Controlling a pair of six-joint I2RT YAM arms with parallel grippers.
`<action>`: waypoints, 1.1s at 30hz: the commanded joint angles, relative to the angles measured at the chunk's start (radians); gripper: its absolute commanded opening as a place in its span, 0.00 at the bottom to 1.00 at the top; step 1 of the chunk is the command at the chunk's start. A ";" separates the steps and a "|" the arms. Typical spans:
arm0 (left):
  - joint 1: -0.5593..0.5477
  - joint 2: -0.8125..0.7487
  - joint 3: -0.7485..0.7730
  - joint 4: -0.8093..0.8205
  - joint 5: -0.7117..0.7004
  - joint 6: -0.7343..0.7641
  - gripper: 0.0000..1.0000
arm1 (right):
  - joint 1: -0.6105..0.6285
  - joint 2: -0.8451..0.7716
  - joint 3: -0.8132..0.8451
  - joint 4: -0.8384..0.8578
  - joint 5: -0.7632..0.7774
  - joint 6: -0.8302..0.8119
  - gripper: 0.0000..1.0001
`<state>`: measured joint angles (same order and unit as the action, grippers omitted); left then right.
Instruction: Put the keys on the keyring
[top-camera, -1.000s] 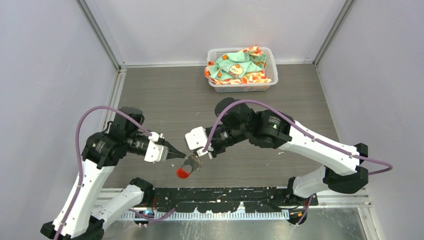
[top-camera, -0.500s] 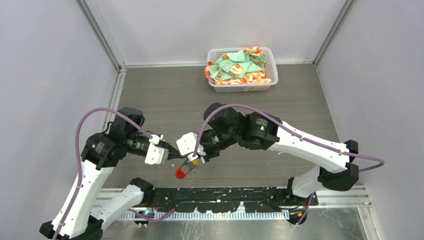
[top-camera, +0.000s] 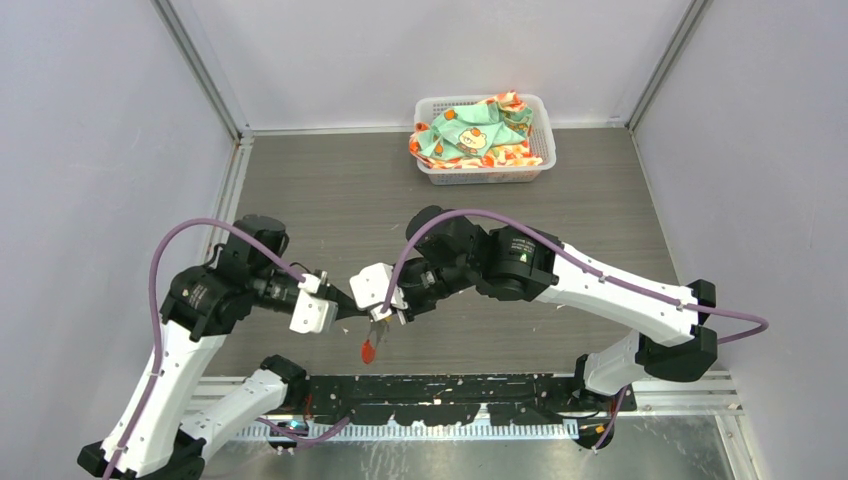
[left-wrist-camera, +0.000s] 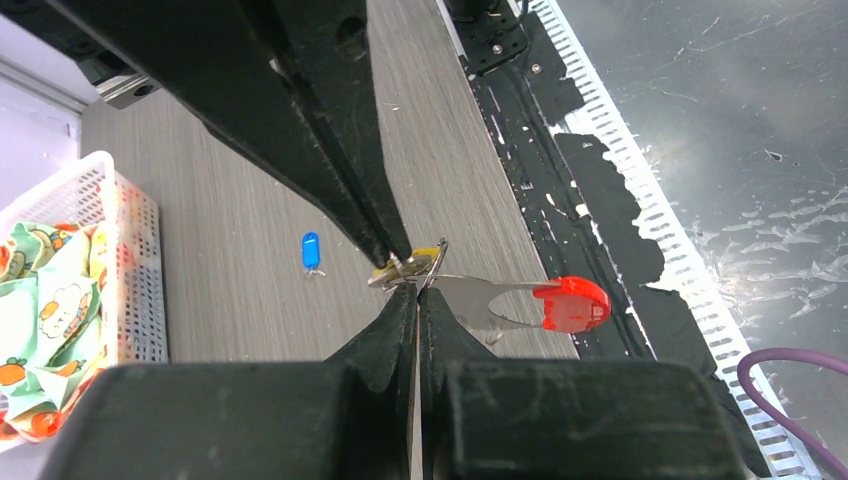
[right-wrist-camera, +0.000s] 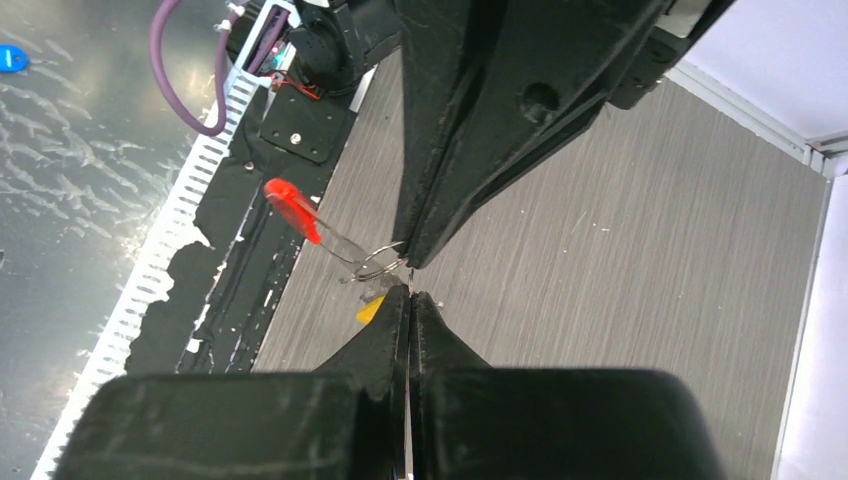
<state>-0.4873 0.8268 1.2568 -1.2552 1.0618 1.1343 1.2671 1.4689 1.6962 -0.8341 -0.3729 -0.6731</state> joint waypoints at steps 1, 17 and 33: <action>-0.010 -0.008 0.032 -0.003 0.010 0.018 0.00 | 0.003 -0.007 0.035 0.065 0.040 0.020 0.01; -0.010 -0.008 0.037 0.032 -0.008 -0.096 0.00 | 0.016 -0.018 0.031 0.056 -0.003 0.020 0.01; -0.010 -0.023 0.020 0.111 -0.019 -0.232 0.00 | 0.039 -0.043 -0.002 0.059 0.017 0.027 0.01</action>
<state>-0.4911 0.8127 1.2568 -1.2110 1.0321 0.9577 1.2938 1.4685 1.6958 -0.8143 -0.3595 -0.6567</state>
